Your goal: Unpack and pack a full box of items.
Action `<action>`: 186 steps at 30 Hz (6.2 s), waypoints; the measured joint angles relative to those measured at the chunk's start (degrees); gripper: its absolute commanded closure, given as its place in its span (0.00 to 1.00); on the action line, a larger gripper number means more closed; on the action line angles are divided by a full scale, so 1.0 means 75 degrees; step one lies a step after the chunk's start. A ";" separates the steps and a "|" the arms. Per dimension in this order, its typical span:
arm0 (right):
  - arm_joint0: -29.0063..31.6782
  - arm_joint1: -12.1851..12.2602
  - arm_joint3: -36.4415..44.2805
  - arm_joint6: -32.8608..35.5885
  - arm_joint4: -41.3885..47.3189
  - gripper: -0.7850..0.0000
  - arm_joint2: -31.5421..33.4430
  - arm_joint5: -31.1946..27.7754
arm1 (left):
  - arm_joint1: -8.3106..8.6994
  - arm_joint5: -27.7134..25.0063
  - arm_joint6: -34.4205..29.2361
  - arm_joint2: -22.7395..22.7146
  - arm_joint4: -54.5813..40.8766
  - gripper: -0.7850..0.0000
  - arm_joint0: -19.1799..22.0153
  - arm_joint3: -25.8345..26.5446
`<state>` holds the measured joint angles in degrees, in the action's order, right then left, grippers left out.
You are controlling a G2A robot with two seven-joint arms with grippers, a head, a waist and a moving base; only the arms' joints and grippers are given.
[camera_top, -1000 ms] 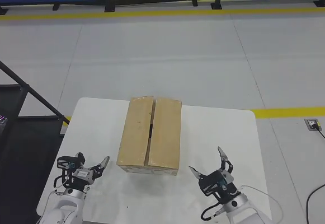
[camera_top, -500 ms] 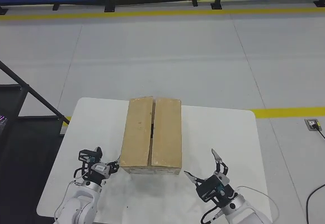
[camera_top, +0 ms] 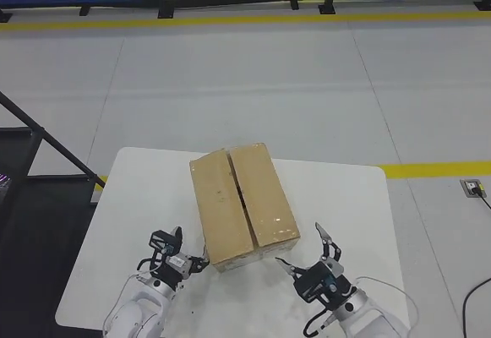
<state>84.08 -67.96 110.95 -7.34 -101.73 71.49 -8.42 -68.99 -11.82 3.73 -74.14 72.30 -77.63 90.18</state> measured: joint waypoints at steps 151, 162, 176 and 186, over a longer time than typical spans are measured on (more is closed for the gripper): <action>-0.0513 0.0331 -0.1618 0.3966 1.0318 0.00 0.2182 -0.3624 | 0.0123 -0.3724 0.1023 0.0032 -0.0784 0.00 0.3340 -0.3730; -0.1312 0.0432 -0.2381 0.5513 1.1881 0.46 0.1900 -0.4152 | 0.0161 -0.3759 0.0871 0.0024 -0.0838 0.00 0.3081 -0.3351; -0.1545 0.0520 -0.2440 0.5786 1.1322 0.84 0.1646 -0.4057 | 0.0179 -0.3872 0.0749 0.0052 -0.1078 0.00 0.2971 -0.3208; -0.1510 0.0601 -0.2396 0.5803 1.1249 0.60 0.1688 -0.4276 | 0.0212 -0.4078 0.0651 0.0053 -0.1159 0.00 0.2818 -0.3001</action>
<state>72.76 -63.45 92.98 36.18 -17.37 84.14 -40.49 -67.40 -42.41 8.61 -73.75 63.60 -56.50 67.68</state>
